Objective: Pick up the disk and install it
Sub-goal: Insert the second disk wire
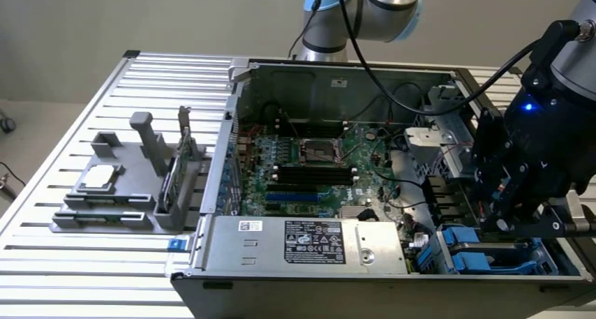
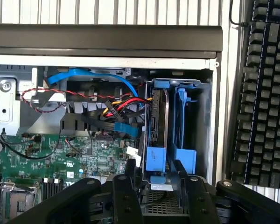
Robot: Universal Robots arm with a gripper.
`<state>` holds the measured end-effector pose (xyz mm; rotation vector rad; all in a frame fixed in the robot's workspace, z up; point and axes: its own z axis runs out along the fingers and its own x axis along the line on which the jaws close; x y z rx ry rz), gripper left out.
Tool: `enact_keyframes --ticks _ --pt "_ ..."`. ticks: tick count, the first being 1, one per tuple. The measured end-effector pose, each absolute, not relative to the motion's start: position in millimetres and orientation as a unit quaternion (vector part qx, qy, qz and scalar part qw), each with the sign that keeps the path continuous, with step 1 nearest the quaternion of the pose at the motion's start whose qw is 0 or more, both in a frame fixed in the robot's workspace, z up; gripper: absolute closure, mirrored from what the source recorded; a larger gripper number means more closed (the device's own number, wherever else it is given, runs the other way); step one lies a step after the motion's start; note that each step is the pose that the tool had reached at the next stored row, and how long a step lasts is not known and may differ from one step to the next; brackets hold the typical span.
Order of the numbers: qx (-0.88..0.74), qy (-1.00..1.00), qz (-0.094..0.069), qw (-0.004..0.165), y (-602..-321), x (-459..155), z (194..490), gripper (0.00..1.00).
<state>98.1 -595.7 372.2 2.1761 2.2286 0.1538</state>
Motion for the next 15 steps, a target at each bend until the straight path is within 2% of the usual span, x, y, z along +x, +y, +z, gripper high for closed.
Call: enact_keyframes --ticks 15 --pt "0.698 0.715 0.049 0.012 -587.2 107.3 372.2 0.56"
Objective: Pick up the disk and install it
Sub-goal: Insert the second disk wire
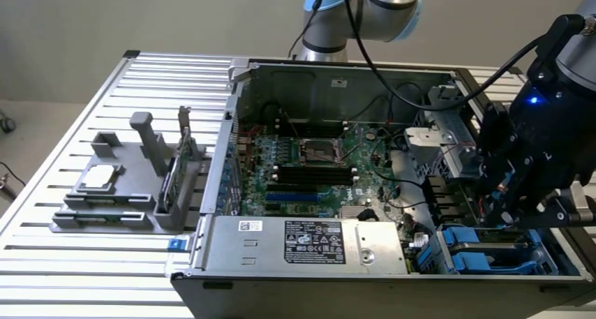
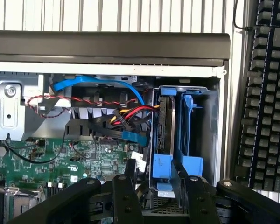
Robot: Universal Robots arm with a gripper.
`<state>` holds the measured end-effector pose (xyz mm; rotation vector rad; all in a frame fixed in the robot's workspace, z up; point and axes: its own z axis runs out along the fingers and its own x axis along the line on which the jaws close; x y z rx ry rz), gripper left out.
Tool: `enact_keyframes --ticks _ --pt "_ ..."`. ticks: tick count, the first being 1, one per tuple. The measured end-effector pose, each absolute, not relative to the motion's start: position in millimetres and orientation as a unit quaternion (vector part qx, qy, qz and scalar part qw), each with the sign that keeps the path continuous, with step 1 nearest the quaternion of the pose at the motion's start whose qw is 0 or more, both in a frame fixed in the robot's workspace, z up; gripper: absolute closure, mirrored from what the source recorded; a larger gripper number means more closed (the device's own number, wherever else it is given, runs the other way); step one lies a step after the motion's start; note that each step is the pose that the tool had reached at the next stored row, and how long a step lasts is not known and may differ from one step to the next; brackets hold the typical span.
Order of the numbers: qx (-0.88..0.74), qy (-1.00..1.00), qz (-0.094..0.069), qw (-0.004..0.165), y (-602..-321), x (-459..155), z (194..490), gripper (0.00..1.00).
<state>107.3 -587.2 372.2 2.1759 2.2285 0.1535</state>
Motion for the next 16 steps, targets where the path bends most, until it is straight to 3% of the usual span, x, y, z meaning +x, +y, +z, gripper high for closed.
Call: enact_keyframes --ticks 16 --pt "0.709 0.704 0.049 0.012 -582 118 370 0.56"
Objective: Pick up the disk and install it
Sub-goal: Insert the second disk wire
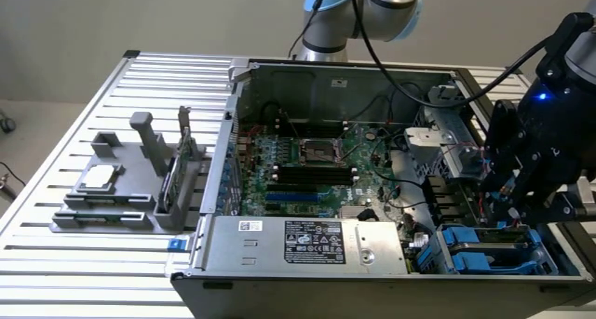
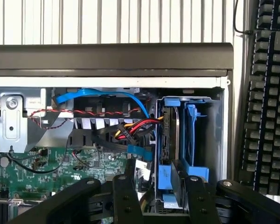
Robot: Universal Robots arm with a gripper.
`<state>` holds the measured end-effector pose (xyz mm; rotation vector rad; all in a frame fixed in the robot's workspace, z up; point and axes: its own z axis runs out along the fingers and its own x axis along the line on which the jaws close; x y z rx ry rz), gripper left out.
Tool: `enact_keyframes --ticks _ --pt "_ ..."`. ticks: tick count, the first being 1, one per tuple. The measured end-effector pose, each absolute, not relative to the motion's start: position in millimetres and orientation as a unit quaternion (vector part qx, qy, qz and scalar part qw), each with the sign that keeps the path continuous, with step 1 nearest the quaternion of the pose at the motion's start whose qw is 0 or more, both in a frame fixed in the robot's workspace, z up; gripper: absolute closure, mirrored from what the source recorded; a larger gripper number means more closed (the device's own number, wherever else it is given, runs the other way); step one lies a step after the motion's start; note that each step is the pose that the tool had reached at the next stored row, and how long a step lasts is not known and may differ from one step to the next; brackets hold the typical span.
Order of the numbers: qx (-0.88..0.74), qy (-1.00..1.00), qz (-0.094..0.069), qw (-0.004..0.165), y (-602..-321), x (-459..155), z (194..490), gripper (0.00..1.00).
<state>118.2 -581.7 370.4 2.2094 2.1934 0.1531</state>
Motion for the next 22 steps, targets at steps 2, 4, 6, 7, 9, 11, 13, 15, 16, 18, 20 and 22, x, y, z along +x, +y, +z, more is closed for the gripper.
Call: enact_keyframes --ticks 2,4,6,7,9,11,13,15,16,18,20,22 --pt "0.710 0.702 0.049 0.012 -580.8 118.9 369.8 0.56" --pt "0.712 0.700 0.049 0.013 -579.7 119.4 369.2 0.56" --pt "0.714 0.699 0.049 0.013 -578.4 119.9 368.4 0.56" --pt "0.714 0.698 0.049 0.013 -577.8 120.2 368.1 0.56" --pt "0.716 0.696 0.049 0.013 -576.7 120.7 367.3 0.56" --pt "0.717 0.695 0.049 0.013 -575.6 121.5 366.6 0.56" --pt "0.719 0.694 0.048 0.014 -574.7 122.1 366.0 0.56" --pt "0.720 0.692 0.048 0.014 -573.9 122.6 365.5 0.56" --pt "0.720 0.692 0.047 0.015 -573.6 122.8 365.3 0.56" --pt "0.721 0.691 0.046 0.016 -573.1 123.2 364.8 0.56" --pt "0.723 0.690 0.045 0.017 -572.5 123.5 364.3 0.56" --pt "0.724 0.689 0.044 0.018 -571.9 123.8 363.9 0.56"
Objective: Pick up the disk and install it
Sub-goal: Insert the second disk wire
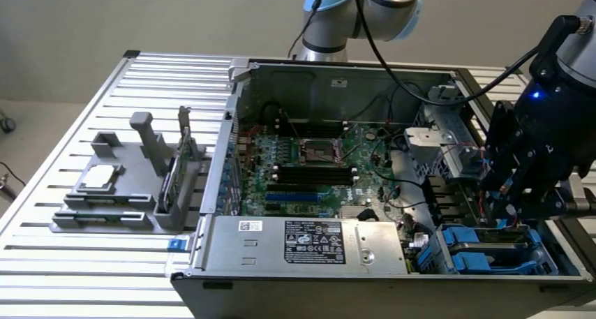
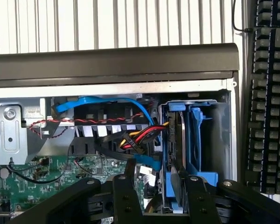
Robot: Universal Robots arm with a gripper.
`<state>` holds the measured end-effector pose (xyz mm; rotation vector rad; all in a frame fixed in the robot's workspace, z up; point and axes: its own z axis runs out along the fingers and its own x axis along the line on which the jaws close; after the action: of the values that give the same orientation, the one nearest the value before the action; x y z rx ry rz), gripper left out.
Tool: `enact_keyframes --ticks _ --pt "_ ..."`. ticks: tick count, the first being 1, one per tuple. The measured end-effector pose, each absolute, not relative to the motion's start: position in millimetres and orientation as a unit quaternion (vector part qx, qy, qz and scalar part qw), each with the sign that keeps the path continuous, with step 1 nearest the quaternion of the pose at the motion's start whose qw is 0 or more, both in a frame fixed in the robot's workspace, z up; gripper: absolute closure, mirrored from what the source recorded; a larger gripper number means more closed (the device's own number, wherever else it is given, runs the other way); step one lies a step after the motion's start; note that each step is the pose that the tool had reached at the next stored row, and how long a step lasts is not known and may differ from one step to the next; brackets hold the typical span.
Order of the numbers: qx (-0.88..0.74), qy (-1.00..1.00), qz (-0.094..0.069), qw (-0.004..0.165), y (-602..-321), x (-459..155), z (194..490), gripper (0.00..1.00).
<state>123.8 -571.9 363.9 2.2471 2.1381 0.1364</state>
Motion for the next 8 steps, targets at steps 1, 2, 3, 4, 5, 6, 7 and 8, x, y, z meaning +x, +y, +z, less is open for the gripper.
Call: enact_keyframes --ticks 1,2,3,4,5,6,7,8 --pt "0.724 0.688 0.043 0.019 -571.6 123.9 363.7 0.56" --pt "0.725 0.687 0.042 0.020 -571.3 124.1 363.5 0.56" --pt "0.725 0.687 0.041 0.021 -570.9 124.3 363.4 0.56" --pt "0.726 0.687 0.040 0.022 -570.5 124.4 363.1 0.56" --pt "0.726 0.686 0.039 0.023 -570.2 124.6 362.9 0.56" --pt "0.726 0.686 0.039 0.024 -569.8 124.7 362.8 0.56" --pt "0.727 0.685 0.038 0.025 -569.4 124.8 362.6 0.56" --pt "0.727 0.685 0.037 0.026 -568.9 124.9 362.4 0.56"
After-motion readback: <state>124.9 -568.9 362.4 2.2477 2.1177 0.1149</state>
